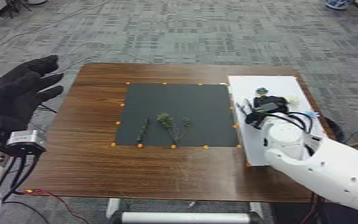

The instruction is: Arrange flowers

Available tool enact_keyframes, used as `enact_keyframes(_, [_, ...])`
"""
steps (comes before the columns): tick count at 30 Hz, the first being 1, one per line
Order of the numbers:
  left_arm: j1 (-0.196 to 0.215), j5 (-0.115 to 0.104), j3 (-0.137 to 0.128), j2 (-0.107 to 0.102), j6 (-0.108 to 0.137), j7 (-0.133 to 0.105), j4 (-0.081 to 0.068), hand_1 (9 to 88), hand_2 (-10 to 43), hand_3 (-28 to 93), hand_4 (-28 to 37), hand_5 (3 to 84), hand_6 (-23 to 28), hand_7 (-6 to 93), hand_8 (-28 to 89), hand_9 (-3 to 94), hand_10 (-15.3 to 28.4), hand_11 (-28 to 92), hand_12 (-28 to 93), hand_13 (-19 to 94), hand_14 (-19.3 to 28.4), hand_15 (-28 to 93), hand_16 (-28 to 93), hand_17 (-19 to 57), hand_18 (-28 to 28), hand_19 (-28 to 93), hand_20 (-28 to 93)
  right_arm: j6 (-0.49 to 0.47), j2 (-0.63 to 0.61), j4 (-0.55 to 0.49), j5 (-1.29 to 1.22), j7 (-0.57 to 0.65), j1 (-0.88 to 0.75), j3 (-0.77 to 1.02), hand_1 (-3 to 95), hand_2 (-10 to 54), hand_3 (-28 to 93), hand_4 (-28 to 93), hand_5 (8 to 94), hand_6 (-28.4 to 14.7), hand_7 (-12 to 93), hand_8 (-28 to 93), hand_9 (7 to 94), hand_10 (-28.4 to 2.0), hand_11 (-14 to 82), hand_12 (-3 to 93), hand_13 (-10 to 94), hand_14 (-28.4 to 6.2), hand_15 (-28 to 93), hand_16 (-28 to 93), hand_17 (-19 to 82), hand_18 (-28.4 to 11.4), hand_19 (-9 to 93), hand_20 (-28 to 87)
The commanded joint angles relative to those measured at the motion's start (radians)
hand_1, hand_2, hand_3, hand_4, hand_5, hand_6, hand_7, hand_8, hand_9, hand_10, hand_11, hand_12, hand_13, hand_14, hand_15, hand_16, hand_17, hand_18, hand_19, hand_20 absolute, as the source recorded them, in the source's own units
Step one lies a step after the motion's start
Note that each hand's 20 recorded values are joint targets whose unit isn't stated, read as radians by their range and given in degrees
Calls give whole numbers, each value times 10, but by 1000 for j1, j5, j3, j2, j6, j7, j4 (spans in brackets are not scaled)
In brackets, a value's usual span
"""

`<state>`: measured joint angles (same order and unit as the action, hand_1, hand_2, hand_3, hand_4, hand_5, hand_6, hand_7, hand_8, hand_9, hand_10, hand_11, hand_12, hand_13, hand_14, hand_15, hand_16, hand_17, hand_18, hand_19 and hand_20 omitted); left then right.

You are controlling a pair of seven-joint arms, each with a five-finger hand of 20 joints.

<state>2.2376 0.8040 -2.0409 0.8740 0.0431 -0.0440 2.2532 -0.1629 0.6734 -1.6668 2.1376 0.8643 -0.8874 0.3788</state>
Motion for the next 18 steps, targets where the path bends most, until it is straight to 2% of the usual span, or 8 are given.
enact_keyframes(1, [2,1,-1,6,0,6,0,258,-82,700,-256,248,29,257,-117,174,96,216,195,91,129,405,-30,-107,205,405,81,-86,31,-10,-68,-43,-86,-37,273,-95,829,-282,695,-16,464,-92,735,-117,506,418,688,-100,786,401,371,-235,927,543])
enact_keyframes(2, [4,2,-5,7,-1,6,1,258,-82,701,-255,249,30,256,-117,174,96,216,195,91,129,405,-30,-107,205,405,81,-81,29,-23,-90,-49,-97,-26,296,-95,817,-282,703,-11,454,37,746,-112,507,426,699,-96,786,410,382,-233,931,546])
enact_keyframes(4, [8,2,-9,7,1,4,1,257,-82,701,-255,249,30,256,-116,174,96,216,195,91,129,405,-30,-107,206,405,81,-63,21,-45,-108,-66,-105,-25,336,-95,796,-283,721,-4,456,121,772,-106,508,429,718,-92,787,416,395,-233,932,559])
enact_keyframes(8, [4,1,-6,4,-1,3,-2,258,-79,699,-254,248,30,256,-115,174,96,215,194,90,130,406,-30,-107,206,405,81,-48,19,-77,-180,-97,-134,17,409,-95,775,-282,755,11,471,146,814,-93,509,440,744,-85,793,425,423,-232,932,588])
enact_keyframes(11, [-1,0,0,0,-2,4,-5,257,-80,700,-253,248,29,256,-115,174,97,216,194,90,129,404,-31,-107,205,405,81,-27,12,-87,-159,-113,-141,21,436,-95,799,-282,767,18,477,160,833,-84,493,505,755,-83,797,433,433,-231,932,603])
enact_keyframes(14, [1,1,-1,1,-5,4,-5,257,-79,699,-253,248,29,255,-115,173,98,215,194,90,129,403,-31,-107,205,405,81,63,-3,-98,-119,-105,-134,2,424,-95,848,-264,765,14,491,192,836,-87,512,547,757,-85,810,447,435,-234,932,620])
enact_keyframes(18, [6,1,-1,3,-3,3,-4,256,-79,700,-252,249,30,255,-114,173,97,215,195,90,129,403,-30,-107,205,405,81,174,-22,-134,-78,-96,-162,48,386,-95,859,-150,752,8,537,232,832,-92,562,548,769,-86,841,448,452,-238,932,672])
